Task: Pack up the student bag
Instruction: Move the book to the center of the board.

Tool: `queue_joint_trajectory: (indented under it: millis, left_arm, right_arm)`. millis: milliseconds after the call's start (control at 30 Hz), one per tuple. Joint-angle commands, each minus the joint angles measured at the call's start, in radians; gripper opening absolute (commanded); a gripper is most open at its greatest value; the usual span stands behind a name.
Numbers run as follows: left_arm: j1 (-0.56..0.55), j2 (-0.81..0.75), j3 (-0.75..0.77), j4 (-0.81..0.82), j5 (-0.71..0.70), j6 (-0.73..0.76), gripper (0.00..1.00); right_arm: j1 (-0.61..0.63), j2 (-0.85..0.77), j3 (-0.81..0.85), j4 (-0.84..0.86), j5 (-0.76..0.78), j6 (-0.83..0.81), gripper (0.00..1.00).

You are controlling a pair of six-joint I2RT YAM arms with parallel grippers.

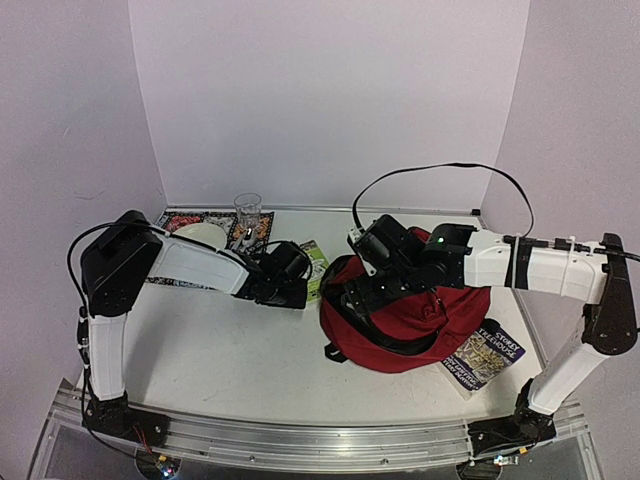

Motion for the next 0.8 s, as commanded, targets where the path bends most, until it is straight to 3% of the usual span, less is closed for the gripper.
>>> queue_joint_trajectory:
  millis: [0,267,333,533,767]
  left_arm:
    - [-0.05,-0.005,-0.179,-0.268,0.129,-0.058,0.44]
    - [-0.071,-0.146,-0.313,-0.272,0.146,-0.166,0.44]
    - [-0.076,-0.187,-0.29,-0.275,0.135,-0.168,0.51]
    - [-0.068,-0.185,-0.061,-0.31,0.076,-0.091,0.69]
    - [-0.023,-0.053,0.181,-0.329,0.017,-0.028,0.76]
  right_arm:
    - [0.001,-0.017,0.007,0.02,0.005,-0.008,0.84]
    - [-0.006,-0.006,0.018,0.037,-0.004,-0.022,0.84]
    - [-0.007,-0.006,0.017,0.04,-0.005,-0.027,0.84]
    - [-0.014,-0.01,0.007,0.044,-0.002,-0.023,0.84]
    - [-0.029,-0.027,-0.012,0.046,-0.001,0.0,0.85]
